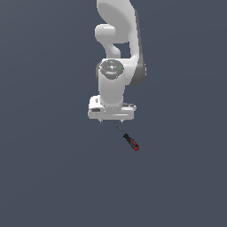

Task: Pick up the object and move it to a goal position.

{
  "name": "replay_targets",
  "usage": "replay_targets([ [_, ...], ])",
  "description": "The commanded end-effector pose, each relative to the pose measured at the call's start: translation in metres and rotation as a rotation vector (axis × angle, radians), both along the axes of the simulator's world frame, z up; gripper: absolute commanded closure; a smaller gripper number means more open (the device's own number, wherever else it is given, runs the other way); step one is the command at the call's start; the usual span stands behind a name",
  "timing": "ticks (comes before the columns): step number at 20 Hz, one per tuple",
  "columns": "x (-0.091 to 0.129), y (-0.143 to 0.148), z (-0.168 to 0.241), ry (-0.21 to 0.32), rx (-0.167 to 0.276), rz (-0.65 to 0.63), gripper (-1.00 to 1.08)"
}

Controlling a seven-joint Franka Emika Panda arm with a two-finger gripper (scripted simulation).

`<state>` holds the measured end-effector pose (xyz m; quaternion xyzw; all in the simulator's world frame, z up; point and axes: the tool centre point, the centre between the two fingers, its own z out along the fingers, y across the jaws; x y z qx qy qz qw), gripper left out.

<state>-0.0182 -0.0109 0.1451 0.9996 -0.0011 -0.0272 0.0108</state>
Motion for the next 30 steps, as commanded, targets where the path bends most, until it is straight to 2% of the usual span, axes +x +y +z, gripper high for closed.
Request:
replay_targets([
  [1,0.000,0.000,0.000,0.000,0.000,0.000,-0.92],
  [10,-0.001,-0.026,-0.002,0.018,-0.027,-0.016,-0.92],
  [17,0.000,-0.024,-0.004,0.017,-0.026,0.003,-0.92],
  [24,0.003,-0.009,-0.017,0.009,-0.019,0.109,-0.92],
  [30,0.007,0.015,-0.037,-0.004,-0.005,0.273,-0.92],
])
